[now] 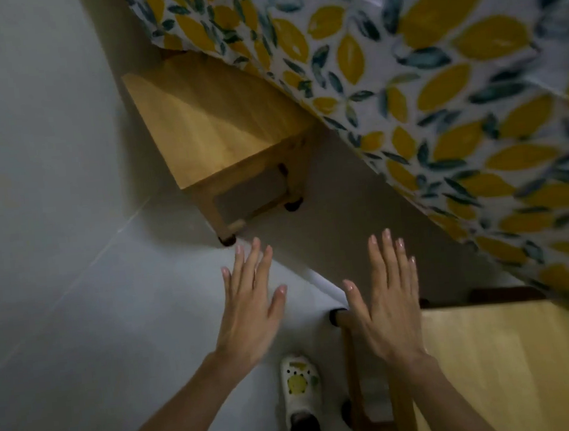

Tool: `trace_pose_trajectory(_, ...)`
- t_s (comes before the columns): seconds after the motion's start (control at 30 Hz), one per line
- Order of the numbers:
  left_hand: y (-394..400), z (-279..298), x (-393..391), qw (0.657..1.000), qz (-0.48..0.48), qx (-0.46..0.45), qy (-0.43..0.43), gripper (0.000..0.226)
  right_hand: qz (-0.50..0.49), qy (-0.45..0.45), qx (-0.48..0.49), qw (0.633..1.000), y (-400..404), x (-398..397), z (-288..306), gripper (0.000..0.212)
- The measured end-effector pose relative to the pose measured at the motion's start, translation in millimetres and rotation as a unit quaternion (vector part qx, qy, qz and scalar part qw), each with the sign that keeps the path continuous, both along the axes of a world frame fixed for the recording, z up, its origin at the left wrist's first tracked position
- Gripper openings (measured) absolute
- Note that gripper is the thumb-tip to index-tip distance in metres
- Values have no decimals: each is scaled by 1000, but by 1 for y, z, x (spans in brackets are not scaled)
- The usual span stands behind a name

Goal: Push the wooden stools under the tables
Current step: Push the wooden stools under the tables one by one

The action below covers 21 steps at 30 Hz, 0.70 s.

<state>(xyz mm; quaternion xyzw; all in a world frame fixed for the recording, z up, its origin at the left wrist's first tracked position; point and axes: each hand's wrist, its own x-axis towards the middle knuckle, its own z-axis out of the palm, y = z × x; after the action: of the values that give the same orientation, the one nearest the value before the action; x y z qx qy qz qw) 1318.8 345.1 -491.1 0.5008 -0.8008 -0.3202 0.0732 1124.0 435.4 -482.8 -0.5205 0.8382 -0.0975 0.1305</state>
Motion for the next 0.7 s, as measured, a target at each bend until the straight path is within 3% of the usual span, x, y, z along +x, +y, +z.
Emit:
trace_pose_trajectory(0.27, 126, 14, -37, 982, -177, 69, -8, 63, -151, 12, 38, 988, 189, 6, 7, 72)
trace_pose_trajectory(0.4, 189, 8, -58, 966, -243, 83, -21, 74, -201, -2, 49, 978, 272, 11, -1, 70)
trace_pose_trajectory(0.7, 268, -8, -60, 957, -267, -17, -114, 87, -138, -8, 73, 988, 359, 18, -16, 76)
